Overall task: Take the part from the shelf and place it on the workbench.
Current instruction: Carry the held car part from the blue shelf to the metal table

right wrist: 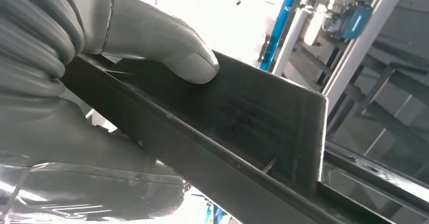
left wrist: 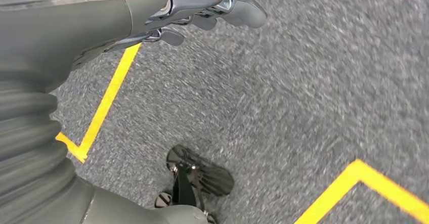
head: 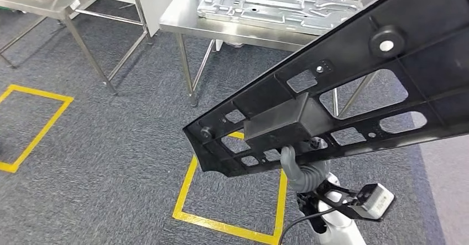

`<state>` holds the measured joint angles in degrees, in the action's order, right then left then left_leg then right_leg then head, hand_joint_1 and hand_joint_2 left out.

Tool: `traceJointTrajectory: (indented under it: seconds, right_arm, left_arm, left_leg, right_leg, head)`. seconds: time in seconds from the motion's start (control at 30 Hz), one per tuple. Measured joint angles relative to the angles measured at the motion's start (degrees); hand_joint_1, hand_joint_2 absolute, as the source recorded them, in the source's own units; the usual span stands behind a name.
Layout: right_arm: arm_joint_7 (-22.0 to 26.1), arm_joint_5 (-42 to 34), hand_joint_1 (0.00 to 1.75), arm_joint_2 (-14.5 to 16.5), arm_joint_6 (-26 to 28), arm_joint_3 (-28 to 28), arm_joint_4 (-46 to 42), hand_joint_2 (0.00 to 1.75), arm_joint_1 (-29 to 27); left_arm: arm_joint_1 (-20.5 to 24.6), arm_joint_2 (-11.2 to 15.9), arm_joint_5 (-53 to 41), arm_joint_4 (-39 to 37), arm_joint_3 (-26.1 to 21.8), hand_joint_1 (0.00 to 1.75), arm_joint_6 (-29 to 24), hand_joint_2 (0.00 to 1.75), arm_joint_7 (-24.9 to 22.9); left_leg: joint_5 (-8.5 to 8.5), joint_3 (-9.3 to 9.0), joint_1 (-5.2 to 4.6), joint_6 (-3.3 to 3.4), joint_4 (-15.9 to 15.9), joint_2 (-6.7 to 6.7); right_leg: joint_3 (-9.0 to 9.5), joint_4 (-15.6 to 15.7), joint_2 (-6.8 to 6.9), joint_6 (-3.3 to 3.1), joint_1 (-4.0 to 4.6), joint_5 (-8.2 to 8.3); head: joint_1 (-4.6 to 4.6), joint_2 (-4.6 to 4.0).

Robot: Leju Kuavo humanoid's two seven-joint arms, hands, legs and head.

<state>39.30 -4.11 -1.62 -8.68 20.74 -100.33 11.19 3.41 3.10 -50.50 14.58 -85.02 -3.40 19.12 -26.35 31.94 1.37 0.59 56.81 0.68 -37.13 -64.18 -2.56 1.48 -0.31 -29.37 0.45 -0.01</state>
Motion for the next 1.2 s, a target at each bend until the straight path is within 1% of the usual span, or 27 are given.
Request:
traceJointTrajectory:
  seconds: [0.03,0.07,0.1,0.13,0.17,0.23,0.27,0.3,0.37,0.4,0.47,0.5,0.57,0.6,0.63,0.67,0.73,0.77,0.8,0.83,0.93,0.97,1.0,1.1,1.13,1.17,1.2]
  right_arm:
    - [0.0,-0.1,1.75,0.0,-0.3,0.2,0.3,1.75,0.3]
    - [0.0,-0.1,1.75,0.0,-0.5,0.3,0.7,1.75,0.4]
    - [0.0,-0.1,1.75,0.1,-0.6,0.5,1.1,1.75,0.4]
    - [0.0,-0.1,1.75,0.1,-0.6,0.6,1.5,1.75,0.5]
    - [0.0,-0.1,1.75,0.1,-0.6,0.7,1.8,1.75,0.6]
    - [0.0,-0.2,1.75,0.1,-0.8,0.8,2.3,1.75,0.9]
    - [0.0,-0.3,1.75,0.1,-1.0,0.9,2.6,1.75,1.0]
    - [-0.1,-0.5,1.75,0.1,-1.3,1.0,2.9,1.75,1.1]
    - [-0.4,-0.8,1.75,0.1,-1.8,1.1,3.5,1.75,1.2]
    - [-0.7,-0.8,1.75,0.1,-2.0,1.1,3.9,1.75,1.2]
    - [-1.5,-0.7,1.75,0.1,-2.3,1.2,4.6,1.75,1.4]
    - [-1.8,-0.7,1.75,0.1,-2.5,1.4,5.0,1.75,1.5]
    - [-2.2,-0.6,1.75,0.1,-2.5,1.7,6.0,1.75,1.7]
    - [-2.4,-0.5,1.75,0.1,-2.5,1.8,6.4,1.75,1.6]
    - [-2.4,-0.5,1.75,0.0,-2.5,1.8,6.8,1.75,1.6]
    - [-2.4,-0.4,1.75,0.0,-2.4,1.9,7.2,1.75,1.6]
    - [-2.4,-0.2,1.75,0.0,-2.3,1.9,7.6,1.75,1.5]
    - [-2.5,-0.1,1.75,0.0,-2.2,1.9,7.7,1.75,1.6]
    - [-2.5,0.0,1.75,0.0,-2.0,1.9,7.8,1.75,1.6]
    - [-2.6,0.1,1.75,0.0,-1.9,1.9,7.9,1.75,1.6]
    - [-3.1,0.4,1.75,0.0,-1.4,1.9,7.9,1.75,1.7]
    - [-3.2,0.5,1.75,-0.1,-1.3,1.9,7.9,1.75,1.8]
    - [-3.3,0.7,1.75,0.0,-1.3,1.9,7.9,1.75,2.0]
    - [-3.5,1.1,1.75,-0.1,-1.0,1.9,8.1,1.75,2.0]
    - [-3.6,1.1,1.75,-0.1,-0.7,1.9,8.2,1.75,1.9]
    - [-3.8,1.1,1.75,-0.1,-0.6,1.9,8.2,1.75,1.9]
    - [-4.0,1.1,1.75,-0.1,-0.4,1.9,8.3,1.75,1.9]
  left_arm:
    - [-0.1,0.0,0.0,0.0,0.0,0.00,0.2,1.75,0.0]
    - [-0.2,-0.1,0.0,0.0,-0.1,0.00,0.5,1.75,0.0]
    - [-0.3,-0.1,0.0,0.0,-0.1,0.00,0.7,1.75,0.0]
    - [-0.2,-0.1,0.0,0.0,-0.1,0.00,0.9,1.75,0.0]
    - [-0.2,-0.2,0.0,0.0,-0.1,0.00,1.1,1.75,0.0]
    - [0.0,-0.3,0.0,0.0,-0.1,0.00,1.6,1.75,0.1]
    - [0.0,-0.3,0.0,0.0,-0.1,0.00,1.8,1.75,0.1]
    - [0.1,-0.4,0.0,0.0,-0.1,0.00,2.2,1.75,0.2]
    - [0.2,-0.5,0.0,0.0,-0.1,0.00,2.8,1.75,0.3]
    - [0.2,-0.6,0.0,0.0,-0.1,0.00,3.1,1.75,0.4]
    - [0.2,-0.7,0.0,0.0,-0.1,0.00,3.5,1.75,0.6]
    - [0.1,-0.7,-0.1,0.0,-0.1,0.00,3.6,1.75,0.6]
    - [-0.2,-0.7,-0.1,0.0,-0.1,0.00,3.8,1.75,0.7]
    - [-0.4,-0.7,-0.1,0.0,-0.1,0.00,3.9,1.75,0.7]
    - [-0.5,-0.8,-0.1,0.0,-0.1,0.00,4.0,1.75,0.7]
    - [-0.7,-0.8,-0.1,0.0,-0.1,0.00,4.0,1.75,0.7]
    - [-0.7,-0.8,-0.1,0.0,-0.1,0.00,4.1,1.75,0.8]
    - [-0.7,-0.8,-0.1,0.0,-0.1,0.00,4.2,1.75,0.9]
    - [-0.7,-0.8,-0.1,0.0,-0.1,0.00,4.2,1.75,0.9]
    - [-0.7,-0.9,-0.1,0.0,-0.1,0.00,4.3,1.75,1.0]
    - [-0.7,-1.0,-0.1,0.0,-0.1,0.00,4.4,1.75,1.1]
    - [-0.7,-1.0,-0.2,0.0,-0.1,0.00,4.4,1.75,1.1]
    - [-0.7,-1.0,-0.2,0.0,-0.1,0.00,4.4,1.75,1.2]
    - [-0.7,-1.1,-0.4,0.0,-0.1,0.00,4.5,1.75,1.4]
    - [-0.8,-1.1,-0.5,0.0,-0.1,0.00,4.5,1.75,1.5]
    - [-0.9,-1.1,-0.5,0.0,-0.1,0.00,4.5,1.75,1.5]
    - [-1.0,-1.1,-0.5,0.0,-0.1,0.00,4.5,1.75,1.6]
  left_leg:
    - [-0.04,0.01,-0.09,0.18,0.0,-0.80]
    - [-0.10,0.03,-0.16,0.22,0.0,-1.58]
    - [-0.15,0.02,-0.20,0.21,0.0,-2.34]
    - [-0.21,0.00,-0.21,0.16,0.0,-2.99]
    - [-0.28,-0.07,-0.21,0.05,0.1,-3.50]
    - [-0.51,-0.28,-0.26,-0.33,0.1,-4.15]
    - [-0.65,-0.38,-0.37,-0.62,0.2,-4.38]
    - [-0.77,-0.46,-0.47,-0.97,0.2,-4.56]
    - [-0.89,-0.67,-0.56,-1.67,0.1,-4.88]
    - [-0.99,-0.77,-0.45,-2.01,0.1,-4.86]
    - [-2.23,-0.18,-0.24,-2.55,1.9,-3.68]
    - [-3.67,1.04,-0.15,-2.75,4.6,-2.75]
    - [-7.11,5.12,-0.13,-2.97,12.6,-1.43]
    - [-7.92,6.97,-0.14,-3.01,15.8,-1.24]
    - [-7.60,7.95,-0.15,-2.96,17.0,-1.19]
    - [-6.04,7.72,-0.15,-2.85,15.8,-1.18]
    - [-1.48,4.63,-0.17,-2.36,8.2,-0.99]
    - [-0.15,2.98,-0.29,-2.05,4.5,-0.82]
    - [0.37,1.91,-0.43,-1.71,2.1,-0.66]
    - [0.06,1.50,-0.56,-1.34,1.1,-0.54]
    - [-0.53,0.72,-0.55,-0.17,0.5,-0.58]
    - [-0.72,0.18,-0.49,0.18,0.4,-0.60]
    - [-0.97,-0.38,-0.43,0.46,0.3,-0.62]
    - [-2.50,-1.71,-0.47,0.66,0.3,-0.67]
    - [-3.15,-2.37,-0.47,0.62,0.3,-0.67]
    - [-3.81,-3.23,-0.46,0.55,0.3,-0.66]
    - [-4.58,-4.31,-0.46,0.45,0.3,-0.67]
  right_leg:
    - [-2.07,-4.1,1.23,0.20,-0.10,-1.87]
    - [-3.94,-7.8,1.80,0.40,-0.24,-3.19]
    - [-5.00,-9.8,2.06,0.55,-0.37,-3.51]
    - [-4.98,-9.8,2.24,0.64,-0.47,-2.82]
    - [-3.68,-7.2,2.48,0.63,-0.54,-1.19]
    - [0.83,1.1,3.35,0.21,-0.45,2.23]
    - [2.62,4.5,3.69,-0.13,-0.31,3.22]
    - [3.62,6.4,3.90,-0.48,-0.13,3.54]
    - [3.86,7.0,3.70,-1.09,0.15,3.44]
    - [4.00,7.2,3.54,-1.39,0.04,3.48]
    - [4.41,7.7,3.26,-2.01,-0.26,3.62]
    - [4.63,7.8,3.14,-2.26,-0.40,3.67]
    - [4.78,7.8,2.76,-2.61,-0.26,3.46]
    - [4.88,7.8,2.48,-2.69,-0.17,3.30]
    - [5.02,7.7,2.18,-2.73,-0.08,3.08]
    - [5.27,7.6,1.90,-2.70,-0.02,2.82]
    - [5.95,7.4,1.48,-2.49,0.04,2.08]
    - [6.18,7.3,1.32,-2.26,0.12,1.70]
    - [6.30,7.2,1.18,-1.96,0.16,1.41]
    - [6.36,7.1,1.05,-1.59,0.20,1.34]
    - [6.44,6.2,1.07,-0.58,0.14,1.10]
    - [5.83,4.8,1.30,-0.37,0.09,0.53]
    - [4.43,2.2,1.53,-0.16,0.01,-0.40]
    - [-3.14,-8.8,1.91,0.35,-0.11,-3.88]
    - [-4.98,-10.6,1.96,0.41,-0.12,-4.11]
    - [-5.75,-10.1,2.04,0.38,-0.12,-3.41]
    - [-5.47,-7.6,2.16,0.26,-0.10,-1.77]
  head:
    - [0.22,0.00]
    - [0.24,0.01]
    - [0.25,0.00]
    - [0.27,0.00]
    - [0.26,0.01]
    - [0.25,0.01]
    - [0.22,0.01]
    - [0.20,0.01]
    - [0.17,0.01]
    - [0.16,0.01]
    - [0.04,0.01]
    - [-0.13,0.01]
    - [-0.37,0.01]
    - [-0.40,0.01]
    - [-0.41,0.01]
    - [-0.42,0.01]
    - [-0.40,0.01]
    - [-0.39,0.00]
    - [-0.37,0.00]
    - [-0.37,0.01]
    - [-0.36,0.01]
    - [-0.23,0.01]
    - [-0.14,0.01]
    - [0.04,0.01]
    - [0.04,0.01]
    - [0.10,0.01]
    - [0.09,0.01]
